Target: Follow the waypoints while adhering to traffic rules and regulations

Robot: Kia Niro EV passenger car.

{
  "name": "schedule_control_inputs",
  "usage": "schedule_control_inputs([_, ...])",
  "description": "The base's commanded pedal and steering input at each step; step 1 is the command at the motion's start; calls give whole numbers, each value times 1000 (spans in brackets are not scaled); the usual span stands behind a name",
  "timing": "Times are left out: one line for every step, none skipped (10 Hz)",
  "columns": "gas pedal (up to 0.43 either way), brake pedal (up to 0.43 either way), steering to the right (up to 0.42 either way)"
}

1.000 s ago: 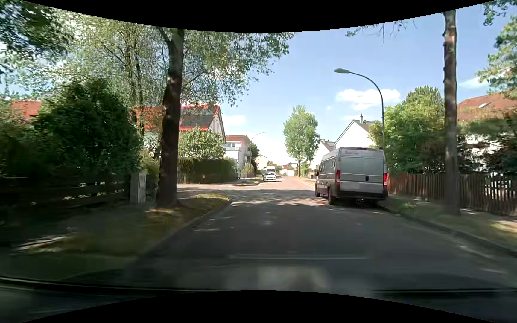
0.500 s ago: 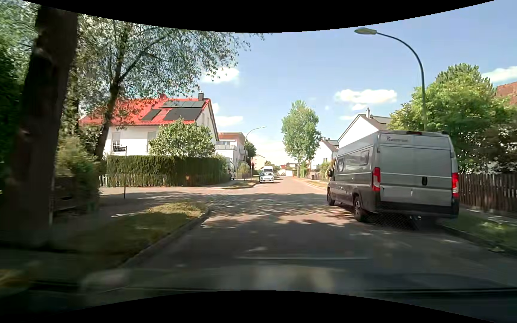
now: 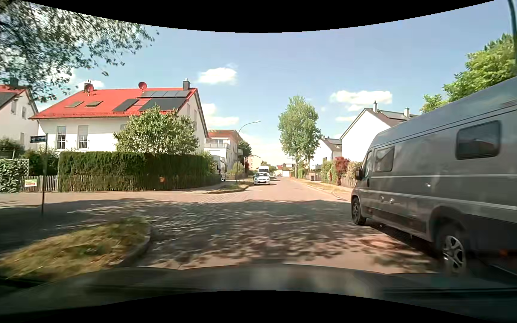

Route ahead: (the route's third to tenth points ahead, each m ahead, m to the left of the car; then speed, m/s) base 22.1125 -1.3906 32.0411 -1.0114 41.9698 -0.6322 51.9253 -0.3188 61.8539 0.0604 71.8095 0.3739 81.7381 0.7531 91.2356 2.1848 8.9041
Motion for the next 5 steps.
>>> schedule_control_inputs([39,6,29])
schedule_control_inputs([47,6,35])
schedule_control_inputs([59,6,41])
schedule_control_inputs([59,6,45])
schedule_control_inputs([67,6,49])
